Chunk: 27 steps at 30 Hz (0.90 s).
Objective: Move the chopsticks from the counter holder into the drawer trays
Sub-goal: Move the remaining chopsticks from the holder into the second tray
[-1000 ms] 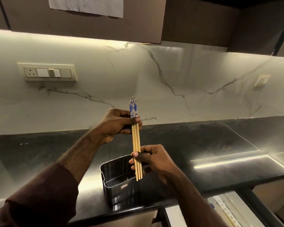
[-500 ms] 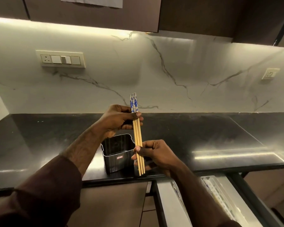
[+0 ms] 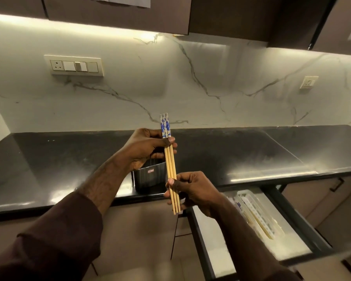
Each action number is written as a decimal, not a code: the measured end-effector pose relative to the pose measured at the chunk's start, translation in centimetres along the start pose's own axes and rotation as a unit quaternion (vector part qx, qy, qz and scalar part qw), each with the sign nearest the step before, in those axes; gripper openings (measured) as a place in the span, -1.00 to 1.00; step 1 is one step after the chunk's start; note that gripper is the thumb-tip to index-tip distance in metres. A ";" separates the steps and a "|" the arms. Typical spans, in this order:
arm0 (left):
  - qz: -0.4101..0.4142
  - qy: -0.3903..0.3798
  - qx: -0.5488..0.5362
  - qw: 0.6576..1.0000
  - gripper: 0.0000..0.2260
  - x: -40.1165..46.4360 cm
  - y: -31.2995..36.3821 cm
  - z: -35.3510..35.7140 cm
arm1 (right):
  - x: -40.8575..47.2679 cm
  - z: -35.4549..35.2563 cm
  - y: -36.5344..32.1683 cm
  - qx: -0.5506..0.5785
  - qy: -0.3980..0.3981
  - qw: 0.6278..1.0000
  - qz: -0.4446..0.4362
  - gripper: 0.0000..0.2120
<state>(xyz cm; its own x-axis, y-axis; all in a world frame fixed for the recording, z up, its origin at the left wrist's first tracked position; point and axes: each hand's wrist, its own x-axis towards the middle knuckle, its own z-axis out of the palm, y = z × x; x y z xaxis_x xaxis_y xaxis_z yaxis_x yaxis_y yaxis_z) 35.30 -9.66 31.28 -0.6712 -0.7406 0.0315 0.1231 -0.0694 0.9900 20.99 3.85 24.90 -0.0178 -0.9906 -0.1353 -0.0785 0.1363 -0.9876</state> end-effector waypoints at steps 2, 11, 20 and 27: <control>-0.011 -0.002 -0.006 1.000 -0.69 -1.2 -0.5 0.7 | -1.7 0.5 0.5 0.000 0.007 1.000 0.009 -0.75; -0.037 -0.021 -0.006 0.999 -0.72 -2.9 -2.2 7.3 | -8.4 -2.3 2.1 -0.017 0.052 0.998 0.041 -0.70; -0.034 -0.042 0.001 0.999 -0.74 -0.8 -3.9 19.6 | -15.7 -11.2 3.5 -0.002 0.106 0.993 0.061 -0.70; -0.050 -0.032 -0.039 0.997 -0.68 1.0 -6.8 31.1 | -21.6 -21.1 6.0 0.010 0.115 0.989 0.091 -0.71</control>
<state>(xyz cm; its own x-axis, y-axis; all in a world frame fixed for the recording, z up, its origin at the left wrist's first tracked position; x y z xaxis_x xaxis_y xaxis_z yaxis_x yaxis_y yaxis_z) 11.07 10.86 28.87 -0.7278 -0.6836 -0.0550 0.1084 -0.1939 0.9750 -0.12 26.26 23.55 -0.2571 -0.9217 -0.2905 -0.0341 0.3091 -0.9504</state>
